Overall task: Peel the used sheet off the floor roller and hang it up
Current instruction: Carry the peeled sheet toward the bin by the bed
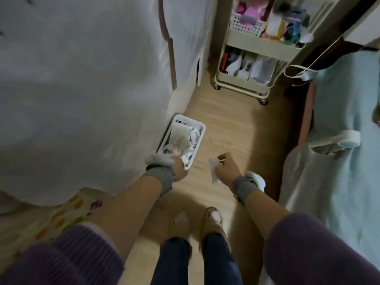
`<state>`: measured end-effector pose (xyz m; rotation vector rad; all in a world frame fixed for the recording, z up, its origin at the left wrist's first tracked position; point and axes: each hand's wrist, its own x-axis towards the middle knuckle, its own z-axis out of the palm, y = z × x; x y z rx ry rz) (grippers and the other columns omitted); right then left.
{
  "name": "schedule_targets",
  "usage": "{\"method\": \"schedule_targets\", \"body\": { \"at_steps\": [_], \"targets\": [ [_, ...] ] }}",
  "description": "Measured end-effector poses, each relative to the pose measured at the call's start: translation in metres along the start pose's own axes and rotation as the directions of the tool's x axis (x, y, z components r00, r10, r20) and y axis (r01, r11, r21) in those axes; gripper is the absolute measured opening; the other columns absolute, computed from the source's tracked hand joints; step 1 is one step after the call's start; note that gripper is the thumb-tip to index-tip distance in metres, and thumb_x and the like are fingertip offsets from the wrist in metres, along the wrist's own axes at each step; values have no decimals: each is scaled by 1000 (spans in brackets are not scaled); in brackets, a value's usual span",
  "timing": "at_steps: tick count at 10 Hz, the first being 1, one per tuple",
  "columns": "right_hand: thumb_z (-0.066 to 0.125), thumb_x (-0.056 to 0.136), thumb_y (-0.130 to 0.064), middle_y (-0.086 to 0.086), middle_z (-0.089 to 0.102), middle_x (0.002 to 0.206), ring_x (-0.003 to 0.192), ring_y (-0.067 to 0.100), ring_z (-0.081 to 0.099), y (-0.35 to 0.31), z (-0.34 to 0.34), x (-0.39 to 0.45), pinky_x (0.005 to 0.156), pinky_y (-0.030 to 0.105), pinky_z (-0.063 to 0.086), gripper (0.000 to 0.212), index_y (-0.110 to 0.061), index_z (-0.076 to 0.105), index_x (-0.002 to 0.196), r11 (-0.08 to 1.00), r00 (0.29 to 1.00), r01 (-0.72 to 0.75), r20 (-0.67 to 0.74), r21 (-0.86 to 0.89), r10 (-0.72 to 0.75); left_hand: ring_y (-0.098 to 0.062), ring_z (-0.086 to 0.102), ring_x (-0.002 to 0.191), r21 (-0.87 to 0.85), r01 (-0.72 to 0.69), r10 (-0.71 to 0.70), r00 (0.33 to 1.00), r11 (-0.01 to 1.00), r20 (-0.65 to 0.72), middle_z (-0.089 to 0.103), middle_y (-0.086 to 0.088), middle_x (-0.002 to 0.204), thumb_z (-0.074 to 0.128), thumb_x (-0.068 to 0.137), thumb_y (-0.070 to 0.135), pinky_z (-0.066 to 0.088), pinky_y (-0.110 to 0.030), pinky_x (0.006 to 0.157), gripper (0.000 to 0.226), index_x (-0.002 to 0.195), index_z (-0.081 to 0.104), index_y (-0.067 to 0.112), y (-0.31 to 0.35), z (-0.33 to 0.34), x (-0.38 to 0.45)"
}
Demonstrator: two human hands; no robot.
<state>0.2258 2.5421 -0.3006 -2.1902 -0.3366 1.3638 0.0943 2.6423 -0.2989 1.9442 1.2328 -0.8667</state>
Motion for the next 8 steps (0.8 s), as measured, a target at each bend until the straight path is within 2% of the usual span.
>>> {"method": "schedule_targets", "body": {
  "at_steps": [1, 2, 3, 4, 5, 6, 7, 8],
  "targets": [
    [53, 91, -15, 19, 62, 103, 92, 37, 60, -4, 7, 44, 78, 45, 52, 30, -4, 47, 118, 988, 996, 69, 63, -141, -60, -16, 44, 90, 50, 64, -65, 998, 997, 23, 63, -11, 114, 48, 95, 24, 35, -28, 79, 25, 109, 64, 12, -4, 10, 34],
    [60, 85, -7, 22, 63, 107, 93, 38, 62, -8, 18, 93, 81, 48, 54, 33, -3, 53, 117, 984, 994, 75, 91, -159, -61, -17, 43, 90, 11, 68, -68, 998, 998, 12, 63, -12, 125, 47, 95, 23, 35, -28, 79, 27, 110, 65, 9, -10, 22, 79],
    [68, 79, -5, 21, 64, 112, 86, 30, 58, -11, 30, 131, 80, 40, 53, 40, -2, 56, 118, 989, 994, 69, 95, -132, -56, -16, 42, 91, 3, 66, -66, 998, 998, 2, 62, -14, 129, 47, 95, 24, 35, -28, 80, 38, 124, 63, 6, -19, 34, 110],
    [71, 77, -8, 17, 65, 114, 94, 30, 60, -16, 47, 169, 78, 31, 46, 38, -4, 61, 114, 987, 994, 92, 71, -133, -83, -16, 41, 92, -37, 89, -89, 996, 995, 5, 62, -13, 127, 48, 95, 25, 33, -28, 80, 34, 120, 63, 7, -26, 41, 139],
    [70, 79, -11, 15, 65, 107, 91, 29, 60, -23, 62, 198, 76, 29, 46, 33, -4, 63, 111, 990, 993, 114, 34, -88, -111, -17, 42, 92, -56, 99, -99, 995, 993, 7, 60, -14, 115, 49, 94, 25, 35, -29, 81, 10, 96, 52, 15, -30, 42, 158],
    [66, 84, -17, 16, 64, 115, 87, 26, 58, -32, 75, 216, 76, 33, 50, 38, -4, 56, 119, 990, 990, 136, 47, -35, -134, -18, 43, 91, -45, 102, -102, 995, 994, 9, 52, -8, 101, 49, 94, 24, 36, -30, 81, 8, 92, 47, 16, -37, 44, 174],
    [61, 89, -26, 14, 50, 138, 114, 31, 55, -37, 83, 230, 91, 36, 47, 58, -10, 38, 140, 988, 977, 147, 162, -40, -139, -19, 44, 90, -39, 102, -101, 995, 994, 14, 49, -5, 98, 49, 93, 24, 37, -31, 80, 8, 91, 48, 16, -42, 46, 185],
    [58, 91, -27, 11, 32, 154, 135, 31, 41, -35, 83, 232, 93, 32, 42, 68, -12, 25, 148, 971, 963, 154, 250, -181, -106, -19, 43, 90, -49, 80, -79, 997, 996, 3, 47, -5, 97, 47, 94, 23, 36, -31, 79, 7, 91, 46, 16, -43, 46, 187]
  ]
}}
